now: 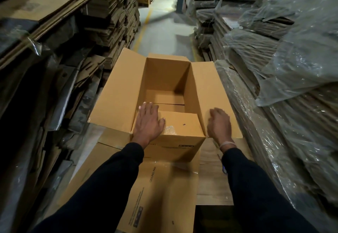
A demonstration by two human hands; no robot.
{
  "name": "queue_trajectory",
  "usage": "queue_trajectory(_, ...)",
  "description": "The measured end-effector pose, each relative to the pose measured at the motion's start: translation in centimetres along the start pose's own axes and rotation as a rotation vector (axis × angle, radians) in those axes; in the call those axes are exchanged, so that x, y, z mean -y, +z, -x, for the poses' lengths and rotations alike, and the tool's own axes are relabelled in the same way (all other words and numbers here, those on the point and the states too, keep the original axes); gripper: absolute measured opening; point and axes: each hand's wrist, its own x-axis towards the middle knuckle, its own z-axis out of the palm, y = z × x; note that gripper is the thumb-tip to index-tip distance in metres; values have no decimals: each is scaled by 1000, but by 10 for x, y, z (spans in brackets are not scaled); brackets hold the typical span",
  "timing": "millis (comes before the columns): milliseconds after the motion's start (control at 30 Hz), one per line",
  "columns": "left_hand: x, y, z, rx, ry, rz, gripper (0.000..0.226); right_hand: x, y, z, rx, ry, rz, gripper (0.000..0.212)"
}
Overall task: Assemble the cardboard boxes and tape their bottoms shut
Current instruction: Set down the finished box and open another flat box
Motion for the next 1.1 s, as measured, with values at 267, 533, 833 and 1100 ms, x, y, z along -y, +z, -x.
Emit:
queue_trajectory(267, 0, 2, 1, 43, -21, -17, 68, 45, 27, -60, 323, 152, 10, 77)
queue_trajectory(533, -2, -13, -20, 177, -30, -143, 94, 36, 31, -15, 280, 108, -41, 74)
queue_trajectory(833, 21, -20, -43, 140, -78, -203, 90, 25, -1, 110, 235, 91, -91, 72)
queue_trajectory(1100, 47, -11, -39, 160, -88, -365, 92, 29, 0, 101, 352, 117, 10, 83)
